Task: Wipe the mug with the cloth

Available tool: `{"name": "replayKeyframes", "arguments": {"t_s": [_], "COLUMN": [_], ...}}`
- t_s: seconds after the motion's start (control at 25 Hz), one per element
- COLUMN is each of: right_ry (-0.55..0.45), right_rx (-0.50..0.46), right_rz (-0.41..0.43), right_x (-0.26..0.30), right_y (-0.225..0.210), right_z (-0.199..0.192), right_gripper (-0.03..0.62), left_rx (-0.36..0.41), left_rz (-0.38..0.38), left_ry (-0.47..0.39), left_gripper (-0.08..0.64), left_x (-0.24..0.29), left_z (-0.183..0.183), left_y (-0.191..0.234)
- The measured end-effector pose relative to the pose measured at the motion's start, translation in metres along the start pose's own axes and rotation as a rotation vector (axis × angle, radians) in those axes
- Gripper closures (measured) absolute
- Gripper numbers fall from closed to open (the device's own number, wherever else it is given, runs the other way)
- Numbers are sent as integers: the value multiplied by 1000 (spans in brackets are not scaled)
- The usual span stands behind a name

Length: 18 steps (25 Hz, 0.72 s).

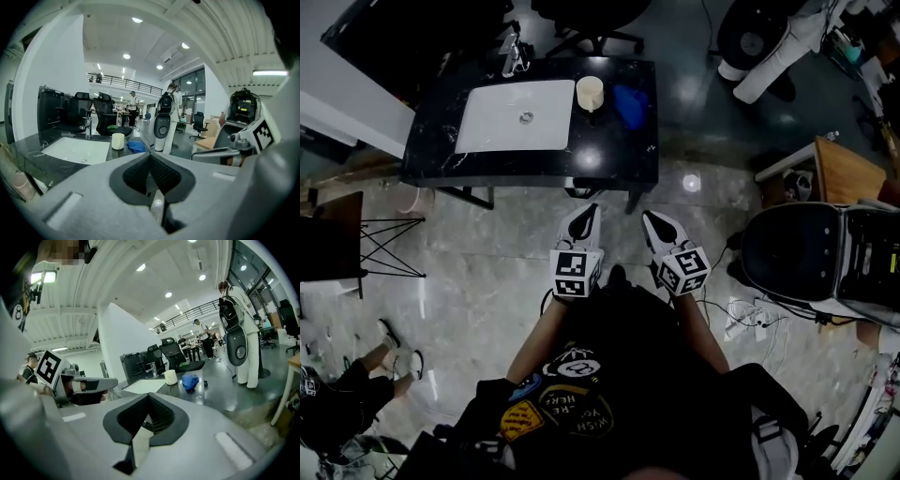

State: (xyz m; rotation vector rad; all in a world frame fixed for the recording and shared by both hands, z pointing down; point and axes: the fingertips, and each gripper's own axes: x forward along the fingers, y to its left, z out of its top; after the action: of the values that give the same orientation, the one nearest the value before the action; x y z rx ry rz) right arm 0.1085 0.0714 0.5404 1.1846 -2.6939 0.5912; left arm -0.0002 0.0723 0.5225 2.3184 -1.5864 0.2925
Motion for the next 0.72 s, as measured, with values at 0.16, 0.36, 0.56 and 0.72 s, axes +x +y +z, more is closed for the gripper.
{"name": "replayKeyframes", "arguments": {"t_s": [0.16,0.36,0.56,0.72], "right_ry": [-15,20,-10,30], "right_rx": [-6,-30,-97,-85], "right_rz": [-17,4,69,87], "right_x": [-18,-4,6,1], "right_y": [10,32,79,90], "right_z": [3,7,19,0], "right_gripper": [591,591,591,591], "left_rx": [10,-89,-22,2], "left_rz": [-13,-71,-82,-85], "left_ry": [3,38,29,-106], "left_gripper": [555,555,555,555], "left_x": [-19,-26,-38,-53], "left_z": [1,3,-2,16], "left_y": [2,6,5,-3]}}
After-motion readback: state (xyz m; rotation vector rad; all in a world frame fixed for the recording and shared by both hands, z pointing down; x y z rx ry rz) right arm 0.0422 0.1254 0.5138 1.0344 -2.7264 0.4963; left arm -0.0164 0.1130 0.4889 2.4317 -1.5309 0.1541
